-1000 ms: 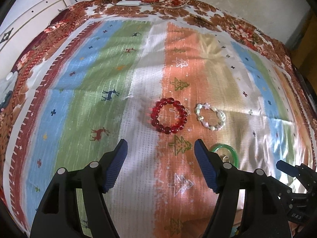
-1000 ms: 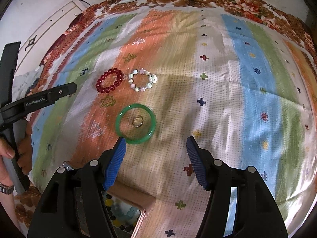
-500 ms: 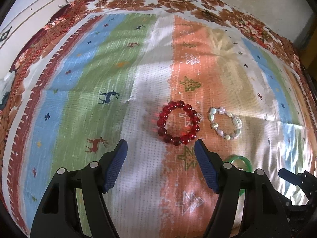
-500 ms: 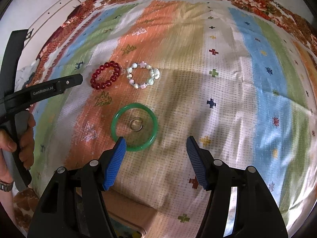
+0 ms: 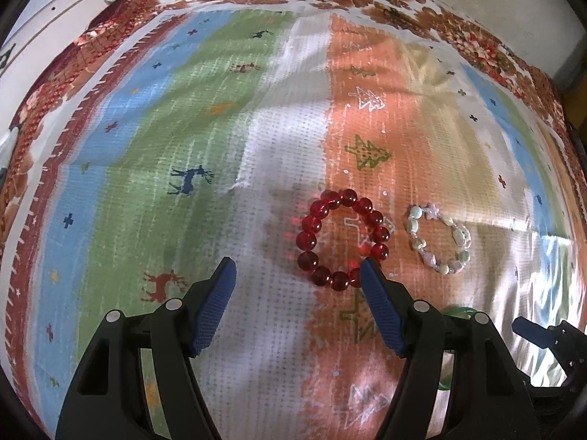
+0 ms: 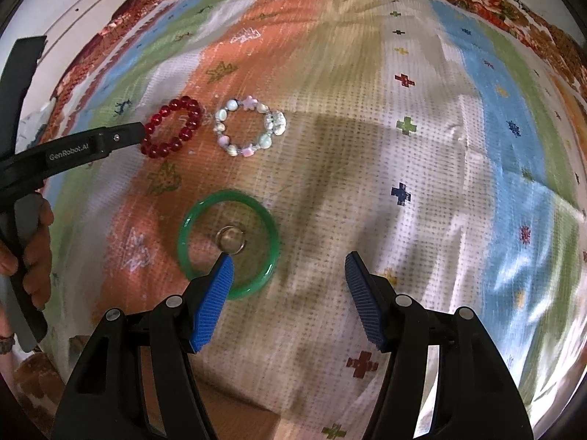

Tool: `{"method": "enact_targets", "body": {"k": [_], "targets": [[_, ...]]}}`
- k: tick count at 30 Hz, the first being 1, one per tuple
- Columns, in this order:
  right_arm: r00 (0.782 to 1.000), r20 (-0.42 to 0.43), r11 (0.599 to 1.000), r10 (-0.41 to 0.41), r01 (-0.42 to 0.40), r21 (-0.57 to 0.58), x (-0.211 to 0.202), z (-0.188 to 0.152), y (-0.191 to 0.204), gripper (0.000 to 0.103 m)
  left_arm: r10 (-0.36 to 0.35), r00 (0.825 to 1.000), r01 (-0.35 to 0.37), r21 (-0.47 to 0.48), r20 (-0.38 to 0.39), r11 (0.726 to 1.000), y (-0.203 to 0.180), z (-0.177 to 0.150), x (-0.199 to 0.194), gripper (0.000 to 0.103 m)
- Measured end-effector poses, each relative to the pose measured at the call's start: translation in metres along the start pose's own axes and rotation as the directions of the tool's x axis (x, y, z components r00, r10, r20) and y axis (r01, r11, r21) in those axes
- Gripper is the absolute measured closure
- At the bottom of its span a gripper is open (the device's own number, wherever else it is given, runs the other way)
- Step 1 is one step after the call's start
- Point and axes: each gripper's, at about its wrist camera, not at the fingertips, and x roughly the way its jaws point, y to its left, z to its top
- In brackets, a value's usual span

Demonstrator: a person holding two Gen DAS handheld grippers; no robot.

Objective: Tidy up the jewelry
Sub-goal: 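Close the right tool on the green jade bangle rim while the left grasps the red bead bracelet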

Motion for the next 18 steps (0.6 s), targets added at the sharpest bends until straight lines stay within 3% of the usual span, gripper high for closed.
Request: {"method": "enact_targets", "body": {"k": [14, 18], "targets": [[1.000, -0.021, 1.000, -0.014, 0.014, -0.027, 0.016, 0.005, 0.001, 0.040, 0.006, 0.999, -0.006, -0.008, -0.033, 1.000, 0.003, 0.010, 0.023, 0.033], [1.000, -0.016, 0.999, -0.018, 0.018, -0.027, 0.018, 0.005, 0.002, 0.040, 0.044, 0.999, -0.042, 0.038, -0.030, 0.998, -0.002, 0.010, 0.029, 0.033]]}}
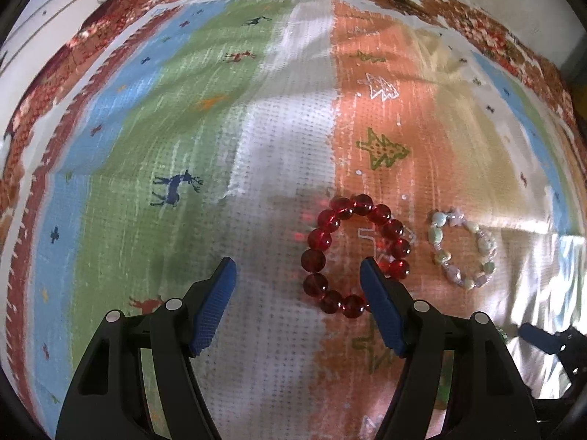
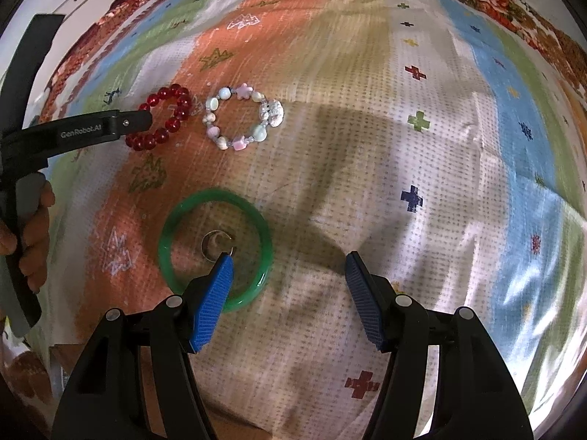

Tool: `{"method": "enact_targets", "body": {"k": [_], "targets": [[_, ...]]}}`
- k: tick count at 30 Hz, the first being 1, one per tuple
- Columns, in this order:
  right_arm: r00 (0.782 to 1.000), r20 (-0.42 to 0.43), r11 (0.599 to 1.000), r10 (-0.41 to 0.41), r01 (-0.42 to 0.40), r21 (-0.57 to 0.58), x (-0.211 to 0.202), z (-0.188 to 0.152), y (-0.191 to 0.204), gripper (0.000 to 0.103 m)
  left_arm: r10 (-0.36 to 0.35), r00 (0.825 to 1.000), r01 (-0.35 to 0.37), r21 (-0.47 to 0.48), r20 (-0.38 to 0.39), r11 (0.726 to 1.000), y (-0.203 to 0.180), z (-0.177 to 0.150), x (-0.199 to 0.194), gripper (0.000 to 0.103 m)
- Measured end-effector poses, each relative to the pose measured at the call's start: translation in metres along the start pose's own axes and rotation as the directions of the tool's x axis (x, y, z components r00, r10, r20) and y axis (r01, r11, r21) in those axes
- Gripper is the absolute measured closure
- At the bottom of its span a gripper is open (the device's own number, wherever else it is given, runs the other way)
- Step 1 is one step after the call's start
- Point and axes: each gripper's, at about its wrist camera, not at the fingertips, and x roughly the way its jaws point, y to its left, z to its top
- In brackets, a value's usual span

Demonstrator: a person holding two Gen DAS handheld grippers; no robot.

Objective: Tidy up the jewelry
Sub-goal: 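Close the right tool on the green jade bangle rim while the left grasps the red bead bracelet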

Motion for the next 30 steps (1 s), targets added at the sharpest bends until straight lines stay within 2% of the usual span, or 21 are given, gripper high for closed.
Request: {"method": "enact_targets", "body": {"k": [3, 5, 6, 8, 9, 11, 12, 14, 16, 19, 30], "targets": [[1.000, 0.002, 1.000, -0.005, 0.005, -0.005, 0.000, -0.001, -0.001, 0.041, 0.031, 1.000, -0.031, 0.036, -0.002, 0.999, -0.004, -0.002, 0.004, 0.034], [1.000, -0.001, 1.000, -0.027, 0.027, -0.006, 0.001, -0.001, -0.002, 0.054, 0.046, 0.999, -0.047, 0.056, 0.005, 0.997, -0.006, -0.003, 0.005, 0.038], [0.999, 0.005, 0.999, -0.045, 0.045, -0.007, 0.002, 0.000, -0.002, 0.055, 0.042, 0.999, -0.043, 0.063, 0.007, 0.997, -0.007, -0.003, 0.004, 0.041], [0.999, 0.007, 0.999, -0.043, 0.043, 0.002, 0.002, 0.002, -0.003, 0.058, 0.037, 0.999, -0.038, 0.075, 0.011, 0.996, -0.008, -0.004, 0.003, 0.062], [0.999, 0.007, 0.999, -0.047, 0.047, 0.003, 0.002, 0.002, -0.004, 0.061, 0.039, 0.999, -0.040, 0.084, 0.010, 0.996, -0.009, -0.004, 0.002, 0.068], [0.998, 0.012, 0.998, -0.057, 0.057, 0.012, 0.000, 0.002, -0.007, 0.079, 0.031, 1.000, -0.031, 0.094, 0.007, 0.995, -0.010, -0.004, 0.002, 0.086], [0.998, 0.013, 0.998, -0.061, 0.060, 0.016, 0.000, 0.001, -0.010, 0.084, 0.030, 1.000, -0.031, 0.100, 0.004, 0.995, -0.011, -0.005, 0.002, 0.088], [0.998, 0.017, 0.998, -0.064, 0.063, 0.026, -0.001, 0.001, -0.014, 0.095, 0.024, 1.000, -0.024, 0.097, 0.005, 0.995, -0.011, -0.004, 0.000, 0.090], [0.999, 0.023, 0.998, -0.046, 0.045, 0.041, -0.002, 0.001, -0.019, 0.095, 0.003, 1.000, -0.002, 0.094, -0.002, 0.996, -0.010, -0.004, -0.002, 0.090], [0.997, 0.036, 0.997, -0.061, 0.059, 0.041, -0.008, -0.001, -0.022, 0.095, -0.034, 0.999, 0.034, 0.071, -0.001, 0.997, -0.010, -0.004, -0.008, 0.090], [0.987, 0.132, 0.996, -0.091, 0.089, 0.027, -0.048, -0.006, -0.022, 0.095, -0.102, 0.993, 0.097, 0.073, 0.067, 0.993, -0.023, -0.005, -0.048, 0.090]]}}
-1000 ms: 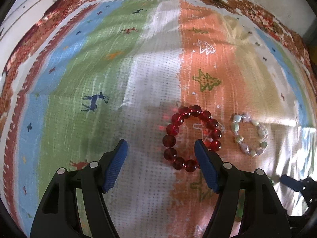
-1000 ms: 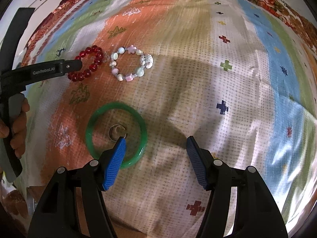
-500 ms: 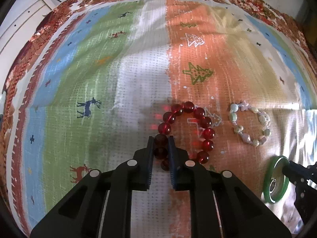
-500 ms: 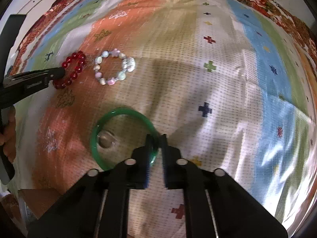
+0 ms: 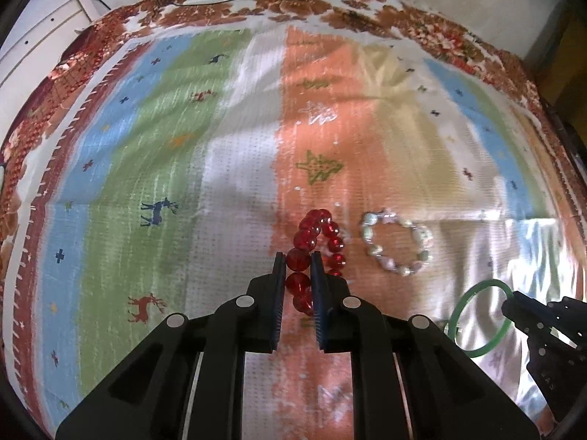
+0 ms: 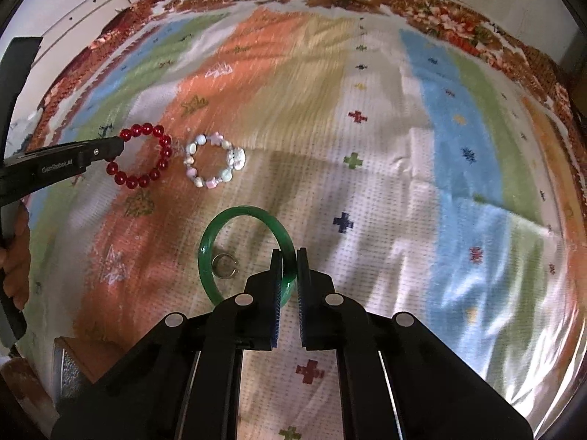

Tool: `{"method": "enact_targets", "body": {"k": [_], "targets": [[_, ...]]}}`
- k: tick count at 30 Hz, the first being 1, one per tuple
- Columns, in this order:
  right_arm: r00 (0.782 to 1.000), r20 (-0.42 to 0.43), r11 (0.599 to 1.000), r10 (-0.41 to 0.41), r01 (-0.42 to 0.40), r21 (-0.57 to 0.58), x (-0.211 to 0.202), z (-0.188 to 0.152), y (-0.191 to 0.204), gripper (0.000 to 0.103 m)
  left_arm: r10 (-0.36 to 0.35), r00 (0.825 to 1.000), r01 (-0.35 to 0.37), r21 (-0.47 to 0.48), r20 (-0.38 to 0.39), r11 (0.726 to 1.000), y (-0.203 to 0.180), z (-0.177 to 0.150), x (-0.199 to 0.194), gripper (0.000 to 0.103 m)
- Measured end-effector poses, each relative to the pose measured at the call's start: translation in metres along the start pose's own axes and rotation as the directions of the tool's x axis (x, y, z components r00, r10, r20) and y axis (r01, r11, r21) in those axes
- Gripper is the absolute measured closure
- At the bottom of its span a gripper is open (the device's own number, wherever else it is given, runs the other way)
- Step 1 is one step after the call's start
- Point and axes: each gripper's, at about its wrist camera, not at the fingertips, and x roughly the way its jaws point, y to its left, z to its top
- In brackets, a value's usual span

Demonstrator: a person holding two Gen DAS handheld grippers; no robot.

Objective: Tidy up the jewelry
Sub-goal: 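Carry the bangle and red bracelet over the silver tin and open both tools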

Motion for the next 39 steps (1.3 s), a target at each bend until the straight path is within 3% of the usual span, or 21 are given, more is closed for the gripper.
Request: {"method": "enact_targets", "body": {"k": [7, 31, 39], "targets": [[0.998, 0.051, 0.999, -0.029, 0.030, -0.016, -0.018, 0.001, 0.006, 0.094, -0.031, 0.999, 0.031, 0.015, 0.023, 0.999, -0.010, -0.006, -0.019, 0.090], [0.987, 0.154, 0.999, 0.046, -0.048, 0.007, -0.079, -0.028, 0.015, 0.094, -0.091, 0.991, 0.089, 0.023, 0.096, 0.996, -0.027, -0.040, -0.095, 0.090], [0.983, 0.179, 0.999, 0.035, -0.035, -0.001, -0.092, -0.039, 0.017, 0.094, -0.091, 0.988, 0.084, 0.065, 0.125, 0.994, -0.039, -0.055, -0.116, 0.090]]}}
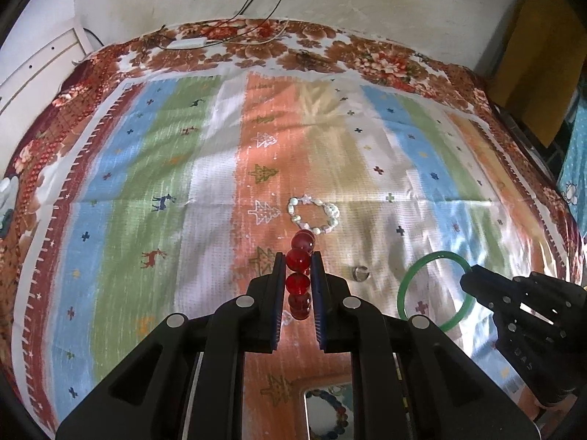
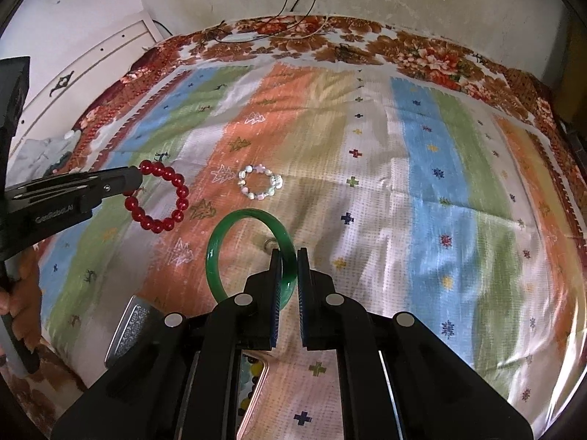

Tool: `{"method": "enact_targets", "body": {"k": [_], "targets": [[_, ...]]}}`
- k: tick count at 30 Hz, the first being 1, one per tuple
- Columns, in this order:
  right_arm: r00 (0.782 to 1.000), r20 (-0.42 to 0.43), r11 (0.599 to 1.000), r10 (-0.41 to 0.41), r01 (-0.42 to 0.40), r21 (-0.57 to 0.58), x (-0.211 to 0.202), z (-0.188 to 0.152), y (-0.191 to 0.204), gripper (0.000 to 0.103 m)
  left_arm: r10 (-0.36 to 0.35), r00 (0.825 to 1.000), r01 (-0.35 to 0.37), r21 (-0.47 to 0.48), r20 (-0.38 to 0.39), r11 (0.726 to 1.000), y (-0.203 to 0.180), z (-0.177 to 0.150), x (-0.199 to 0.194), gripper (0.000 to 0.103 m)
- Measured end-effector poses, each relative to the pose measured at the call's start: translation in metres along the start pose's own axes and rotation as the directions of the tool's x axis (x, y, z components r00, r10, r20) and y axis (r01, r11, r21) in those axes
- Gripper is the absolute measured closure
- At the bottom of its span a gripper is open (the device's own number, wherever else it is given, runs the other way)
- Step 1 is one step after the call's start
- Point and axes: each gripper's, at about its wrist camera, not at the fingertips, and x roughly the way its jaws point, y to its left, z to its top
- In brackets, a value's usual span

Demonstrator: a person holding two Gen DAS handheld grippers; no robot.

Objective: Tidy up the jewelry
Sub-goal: 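Carry the bangle and red bracelet over the silver tin and open both tools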

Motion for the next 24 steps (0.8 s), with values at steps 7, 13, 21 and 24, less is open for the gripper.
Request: {"method": "enact_targets", "body": {"k": [7, 13, 21, 24], "targets": [[1.000, 0.018, 1.000, -0.010, 0.011, -0.017, -0.010, -0.006, 0.003, 0.094, -0.026, 0.999, 0.025, 0.029, 0.034, 0.999, -0.011, -0.009, -0.020, 0.090], [0.999, 0.045, 1.000, -0.003, 0.004, -0.025, -0.024, -0.011, 0.007, 0.094, -0.050, 0.997, 0.047, 0.055, 0.061, 0.997, -0.019, -0.020, -0.038, 0.090], [0.997, 0.072, 0.999, 0.029, -0.027, -0.030, -0.043, -0.023, 0.014, 0.094, -0.071, 0.994, 0.063, 0.088, 0.088, 0.994, -0.029, -0.036, -0.058, 0.090], [0.996, 0.075, 0.999, 0.038, -0.036, -0.032, -0.047, -0.028, 0.016, 0.094, -0.079, 0.993, 0.071, 0.092, 0.092, 0.993, -0.030, -0.041, -0.063, 0.090]]}}
